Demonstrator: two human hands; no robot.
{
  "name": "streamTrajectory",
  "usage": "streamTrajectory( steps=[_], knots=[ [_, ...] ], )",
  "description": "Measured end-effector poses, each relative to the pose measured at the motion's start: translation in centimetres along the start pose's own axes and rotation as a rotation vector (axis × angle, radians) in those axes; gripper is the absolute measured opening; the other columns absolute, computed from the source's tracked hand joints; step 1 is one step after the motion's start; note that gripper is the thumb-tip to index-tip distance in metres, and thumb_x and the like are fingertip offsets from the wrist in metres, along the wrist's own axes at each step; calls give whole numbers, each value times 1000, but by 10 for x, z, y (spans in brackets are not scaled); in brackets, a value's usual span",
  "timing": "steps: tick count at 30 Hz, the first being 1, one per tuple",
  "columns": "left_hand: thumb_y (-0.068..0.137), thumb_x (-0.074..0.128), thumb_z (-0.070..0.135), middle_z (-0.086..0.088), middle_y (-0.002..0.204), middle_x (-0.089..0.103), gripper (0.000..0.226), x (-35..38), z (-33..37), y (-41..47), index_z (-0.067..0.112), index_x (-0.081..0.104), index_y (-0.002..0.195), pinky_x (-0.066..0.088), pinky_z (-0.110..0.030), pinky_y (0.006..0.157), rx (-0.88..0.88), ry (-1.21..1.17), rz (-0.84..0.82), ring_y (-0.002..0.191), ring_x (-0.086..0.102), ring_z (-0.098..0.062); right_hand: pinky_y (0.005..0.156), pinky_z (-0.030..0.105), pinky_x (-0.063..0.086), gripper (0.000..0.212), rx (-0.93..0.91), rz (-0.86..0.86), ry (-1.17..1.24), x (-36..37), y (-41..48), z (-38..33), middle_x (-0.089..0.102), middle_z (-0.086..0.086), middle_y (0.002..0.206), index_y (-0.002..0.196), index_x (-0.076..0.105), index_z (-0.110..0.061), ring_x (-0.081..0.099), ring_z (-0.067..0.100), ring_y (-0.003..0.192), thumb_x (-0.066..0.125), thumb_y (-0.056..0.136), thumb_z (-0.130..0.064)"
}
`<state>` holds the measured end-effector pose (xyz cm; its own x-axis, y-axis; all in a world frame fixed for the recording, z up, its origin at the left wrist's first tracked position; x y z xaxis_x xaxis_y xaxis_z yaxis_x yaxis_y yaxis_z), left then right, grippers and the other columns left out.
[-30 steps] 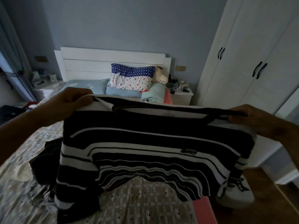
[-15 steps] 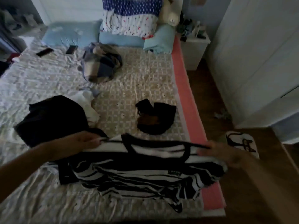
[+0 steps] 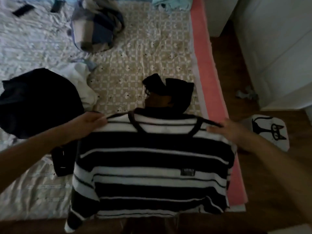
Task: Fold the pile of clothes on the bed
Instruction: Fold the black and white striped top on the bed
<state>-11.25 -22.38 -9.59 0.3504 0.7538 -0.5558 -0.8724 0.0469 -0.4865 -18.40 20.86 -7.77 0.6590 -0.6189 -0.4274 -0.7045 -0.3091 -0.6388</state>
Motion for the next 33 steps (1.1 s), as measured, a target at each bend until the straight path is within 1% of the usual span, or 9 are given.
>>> streamTrajectory(
  steps=[3, 8, 12, 16, 19, 22, 25, 30, 33],
  knots=[
    [103, 50, 25, 1, 69, 58, 30, 6, -7, 74, 7, 63, 83, 38, -10, 58, 1, 172, 165, 70, 56, -18, 46, 17, 34, 32, -32, 144, -60, -2, 91, 26, 51, -11, 48, 63, 56, -20, 50, 4, 48, 67, 92, -25],
    [102, 49, 20, -6, 62, 52, 37, 66, -86, 182, 9, 56, 68, 34, -30, 56, -93, 327, 188, 62, 51, -25, 78, 31, 45, 16, -93, 251, -157, 35, 211, 87, 63, 4, 96, 106, 68, -10, 58, 21, 91, 66, 93, -19],
    [104, 45, 22, -11, 59, 44, 43, 100, -136, 233, 10, 45, 62, 34, -34, 58, -177, 340, 225, 61, 50, -31, 56, 18, 31, 14, -192, 357, -155, 53, 262, 123, 53, -2, 84, 88, 56, -21, 49, 14, 73, 63, 93, -11],
    [97, 53, 29, -21, 100, 54, 20, 110, -137, 249, 9, 53, 96, 41, -54, 95, -217, 449, 382, 99, 53, -42, 56, 29, 31, 24, -180, 393, -163, 53, 296, 156, 51, 4, 70, 76, 55, -11, 48, 17, 63, 65, 93, -26],
    [90, 57, 28, -21, 130, 45, 41, 129, -67, 230, 9, 48, 125, 29, -52, 102, 89, 532, 631, 124, 39, -41, 56, 29, 30, 37, -181, 343, -132, 48, 299, 162, 48, 4, 67, 78, 55, -8, 45, 14, 59, 64, 93, -40],
    [87, 58, 25, -18, 128, 47, 42, 197, 7, 209, 9, 52, 125, 34, -46, 95, 473, 504, 481, 118, 42, -38, 68, 26, 46, 46, -68, 195, -37, 43, 284, 186, 63, -2, 86, 96, 65, -11, 59, 10, 73, 69, 83, -55],
    [85, 59, 25, -11, 130, 49, 40, 281, 49, 192, 12, 56, 123, 39, -43, 95, 648, 483, 217, 120, 44, -32, 82, 25, 54, 59, 55, -25, 105, 45, 253, 223, 69, -2, 114, 117, 66, -20, 68, 11, 95, 78, 68, -50],
    [90, 60, 26, -7, 141, 44, 46, 385, 73, 199, 15, 51, 134, 41, -46, 104, 609, 490, -33, 131, 40, -29, 71, 23, 57, 39, 179, -195, 168, 53, 217, 290, 76, -1, 100, 110, 69, -12, 72, 14, 89, 79, 74, -1],
    [93, 58, 30, -8, 151, 36, 55, 416, 87, 210, 14, 42, 144, 34, -44, 112, 587, 550, -50, 140, 31, -29, 68, 27, 55, 24, 223, -287, 5, 54, 206, 316, 77, 1, 89, 100, 73, -8, 71, 16, 78, 76, 78, 2]
  ],
)
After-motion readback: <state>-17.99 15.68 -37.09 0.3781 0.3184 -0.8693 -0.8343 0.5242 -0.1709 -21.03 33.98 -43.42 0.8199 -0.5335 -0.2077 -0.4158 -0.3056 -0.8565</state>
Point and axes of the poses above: each hand's wrist, its own y-axis towards the middle knuckle, its own x-axis out of the palm, z = x × y, the point moved 10 cm from there along y, towards the middle knuckle
